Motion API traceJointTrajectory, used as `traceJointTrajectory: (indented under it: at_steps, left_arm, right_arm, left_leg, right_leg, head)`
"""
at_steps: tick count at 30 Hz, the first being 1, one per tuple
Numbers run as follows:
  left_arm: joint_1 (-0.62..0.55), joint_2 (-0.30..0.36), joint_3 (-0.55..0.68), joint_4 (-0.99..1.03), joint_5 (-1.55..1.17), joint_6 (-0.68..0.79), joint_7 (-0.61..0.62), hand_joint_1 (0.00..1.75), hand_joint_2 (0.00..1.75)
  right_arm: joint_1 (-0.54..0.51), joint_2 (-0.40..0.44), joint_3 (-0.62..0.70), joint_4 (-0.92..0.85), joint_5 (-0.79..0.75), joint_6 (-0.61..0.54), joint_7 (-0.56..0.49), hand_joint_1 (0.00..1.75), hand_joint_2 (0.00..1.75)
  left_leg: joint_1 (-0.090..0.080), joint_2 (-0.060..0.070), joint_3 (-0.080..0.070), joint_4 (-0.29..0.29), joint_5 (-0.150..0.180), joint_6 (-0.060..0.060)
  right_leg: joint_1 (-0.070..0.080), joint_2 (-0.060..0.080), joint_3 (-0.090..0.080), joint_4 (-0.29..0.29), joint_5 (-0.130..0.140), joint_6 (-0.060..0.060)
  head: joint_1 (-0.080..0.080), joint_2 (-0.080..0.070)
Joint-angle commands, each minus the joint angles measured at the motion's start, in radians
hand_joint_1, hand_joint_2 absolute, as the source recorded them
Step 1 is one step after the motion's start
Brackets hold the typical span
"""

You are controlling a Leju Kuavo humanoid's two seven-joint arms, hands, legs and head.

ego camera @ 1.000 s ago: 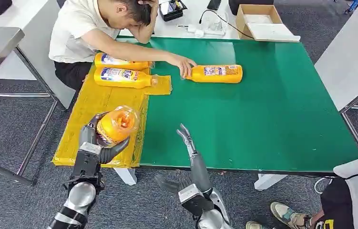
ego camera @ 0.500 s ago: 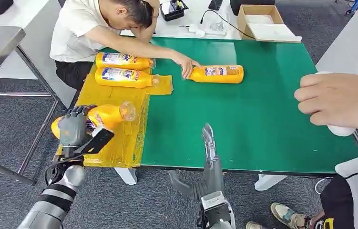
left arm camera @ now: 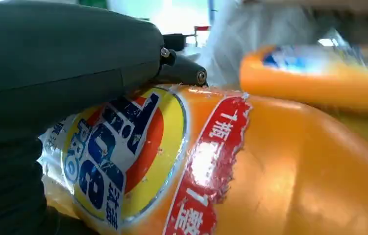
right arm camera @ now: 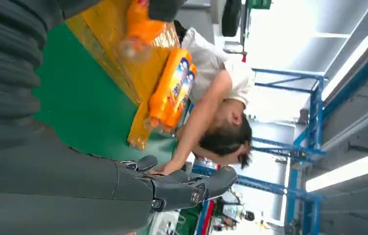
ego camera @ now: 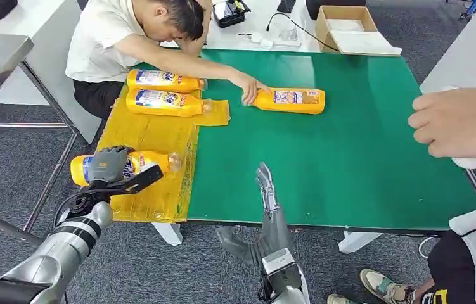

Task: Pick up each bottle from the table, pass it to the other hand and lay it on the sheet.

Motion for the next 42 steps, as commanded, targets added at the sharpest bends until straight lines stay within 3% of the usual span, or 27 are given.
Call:
traceJointTrajectory:
  at_steps: [1, 10, 15, 16, 17, 18, 20, 21, 25, 28, 31, 38, 42]
  left_arm:
    - [-0.093, -0.007, -0.073, 0.160, -0.010, -0.031, 0.007, 1.75, 1.75]
    - [-0.094, -0.009, -0.067, 0.162, -0.002, -0.037, 0.002, 1.75, 1.75]
    - [-0.083, -0.044, 0.089, 0.140, 0.235, -0.220, -0.154, 1.73, 1.75]
    - [-0.074, -0.049, 0.107, 0.125, 0.275, -0.245, -0.192, 1.50, 1.75]
    - [-0.071, -0.051, 0.115, 0.115, 0.297, -0.261, -0.207, 1.10, 1.75]
    - [-0.062, -0.050, 0.111, 0.092, 0.314, -0.267, -0.220, 0.56, 1.75]
    - [-0.050, -0.040, 0.071, 0.061, 0.308, -0.254, -0.223, 0.05, 1.75]
    - [-0.055, -0.039, 0.042, 0.054, 0.297, -0.257, -0.213, 0.00, 1.75]
    - [-0.046, -0.049, 0.038, 0.027, 0.426, -0.368, -0.235, 0.00, 1.75]
    - [-0.021, -0.020, 0.049, -0.009, 0.523, -0.453, -0.298, 0.00, 1.75]
    - [0.000, -0.004, 0.044, -0.073, 0.555, -0.394, -0.296, 0.00, 1.75]
    - [0.040, 0.054, -0.048, -0.187, 0.595, -0.423, -0.293, 0.00, 1.75]
    - [0.087, 0.043, -0.019, -0.237, 0.702, -0.440, -0.340, 0.00, 1.75]
  right_arm:
    - [-0.043, 0.000, 0.014, 0.110, -0.006, 0.009, 0.001, 0.00, 1.75]
    - [-0.044, -0.001, 0.014, 0.111, -0.008, 0.010, 0.001, 0.00, 1.75]
    - [-0.047, 0.001, 0.029, 0.117, -0.024, 0.006, 0.001, 0.00, 1.75]
    - [-0.048, -0.001, 0.030, 0.124, -0.024, 0.011, 0.001, 0.00, 1.75]
    - [-0.049, 0.000, 0.028, 0.136, -0.026, 0.019, 0.001, 0.00, 1.75]
    - [-0.048, 0.009, 0.013, 0.157, -0.039, 0.033, 0.001, 0.00, 0.00]
    - [-0.046, 0.017, 0.005, 0.142, -0.034, 0.024, 0.001, 0.00, 0.00]
    - [-0.051, 0.021, 0.004, 0.145, -0.040, 0.029, 0.001, 0.00, 0.00]
    - [-0.068, 0.039, 0.005, 0.188, -0.019, 0.069, 0.001, 0.00, 0.00]
    - [-0.068, 0.032, 0.017, 0.190, -0.035, 0.062, 0.001, 0.00, 0.00]
    - [-0.064, 0.033, 0.006, 0.195, -0.063, 0.056, 0.001, 0.00, 0.00]
    - [-0.060, 0.030, 0.009, 0.191, -0.063, 0.057, 0.001, 0.00, 0.00]
    - [-0.061, 0.025, 0.008, 0.194, -0.066, 0.053, 0.001, 0.00, 0.00]
  left_leg:
    - [0.001, 0.000, 0.004, 0.000, -0.001, -0.001]
    - [0.001, 0.000, 0.004, -0.001, -0.001, -0.001]
    - [0.002, 0.000, 0.006, 0.000, -0.002, -0.002]
    - [0.001, 0.000, 0.005, 0.000, -0.001, -0.001]
    - [0.001, 0.000, 0.004, -0.001, -0.001, -0.001]
    - [0.002, 0.001, 0.006, -0.001, -0.002, -0.001]
    - [0.000, -0.002, 0.007, -0.002, -0.001, -0.001]
    - [0.001, -0.003, 0.010, -0.002, -0.001, -0.002]
    - [0.001, -0.004, 0.008, 0.000, -0.001, -0.001]
    - [0.001, -0.003, 0.008, 0.000, -0.001, -0.001]
    - [0.001, -0.001, 0.010, -0.001, -0.001, -0.002]
    - [0.001, -0.002, 0.005, 0.000, -0.001, -0.001]
    - [0.003, 0.000, 0.010, 0.000, -0.003, -0.002]
  right_leg:
    - [0.001, 0.000, 0.005, -0.001, -0.001, -0.002]
    - [0.001, 0.000, 0.004, -0.001, -0.001, -0.002]
    - [0.002, 0.000, 0.006, -0.001, -0.001, -0.003]
    - [0.002, 0.000, 0.006, -0.001, -0.001, -0.002]
    - [0.001, 0.001, 0.004, -0.001, 0.000, -0.002]
    - [0.002, 0.001, 0.007, -0.002, -0.001, -0.002]
    - [0.000, -0.001, 0.007, -0.002, -0.001, -0.002]
    - [0.001, -0.002, 0.011, -0.002, -0.002, -0.003]
    - [0.002, -0.002, 0.010, -0.001, -0.001, -0.003]
    - [0.002, -0.002, 0.010, -0.002, -0.001, -0.002]
    - [0.001, 0.000, 0.010, -0.002, -0.001, -0.003]
    - [0.001, -0.001, 0.006, -0.001, -0.001, -0.002]
    - [0.003, 0.000, 0.011, -0.001, -0.002, -0.004]
  head:
    - [0.000, 0.000]
    - [0.000, 0.000]
    - [0.000, 0.000]
    - [0.000, 0.000]
    - [0.000, 0.000]
    - [-0.001, 0.000]
    - [-0.001, 0.000]
    - [-0.001, 0.000]
    - [0.000, 0.000]
    - [0.000, 0.000]
    - [0.000, 0.000]
    - [0.000, 0.000]
    - [0.000, 0.000]
